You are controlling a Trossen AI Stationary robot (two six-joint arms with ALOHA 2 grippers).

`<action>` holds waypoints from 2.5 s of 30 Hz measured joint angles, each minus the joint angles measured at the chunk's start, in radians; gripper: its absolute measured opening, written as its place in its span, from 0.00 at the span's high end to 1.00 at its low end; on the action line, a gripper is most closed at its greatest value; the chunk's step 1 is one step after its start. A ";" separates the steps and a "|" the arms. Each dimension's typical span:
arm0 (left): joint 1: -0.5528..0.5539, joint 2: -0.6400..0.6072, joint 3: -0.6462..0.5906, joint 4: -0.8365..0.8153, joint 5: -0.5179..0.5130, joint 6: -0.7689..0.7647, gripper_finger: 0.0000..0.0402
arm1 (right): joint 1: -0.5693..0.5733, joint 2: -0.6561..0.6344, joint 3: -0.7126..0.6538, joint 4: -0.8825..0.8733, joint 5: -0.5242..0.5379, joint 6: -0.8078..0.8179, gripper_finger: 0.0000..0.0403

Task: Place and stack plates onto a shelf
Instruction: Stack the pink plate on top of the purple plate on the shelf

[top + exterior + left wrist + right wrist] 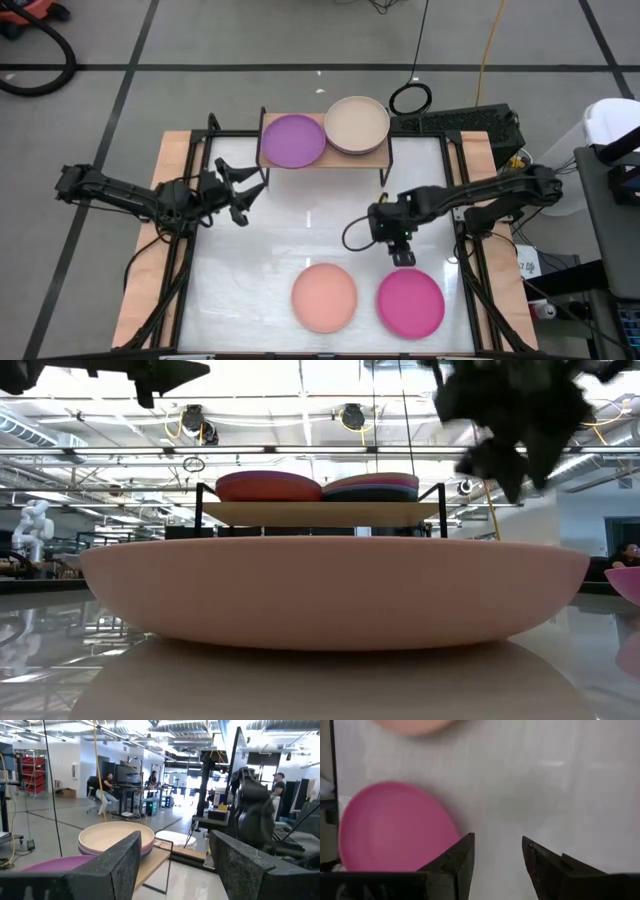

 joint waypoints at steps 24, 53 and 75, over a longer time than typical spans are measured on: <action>0.000 0.000 0.002 -0.099 0.000 -0.047 0.41 | 0.174 0.002 -0.410 0.558 -0.078 0.268 0.69; 0.000 0.000 0.002 -0.111 0.000 -0.046 0.41 | 0.073 -0.435 -0.396 0.554 0.117 0.102 1.00; 0.000 -0.092 0.038 -0.308 -0.099 0.001 0.41 | -0.473 -0.137 0.087 1.271 0.364 -0.195 1.00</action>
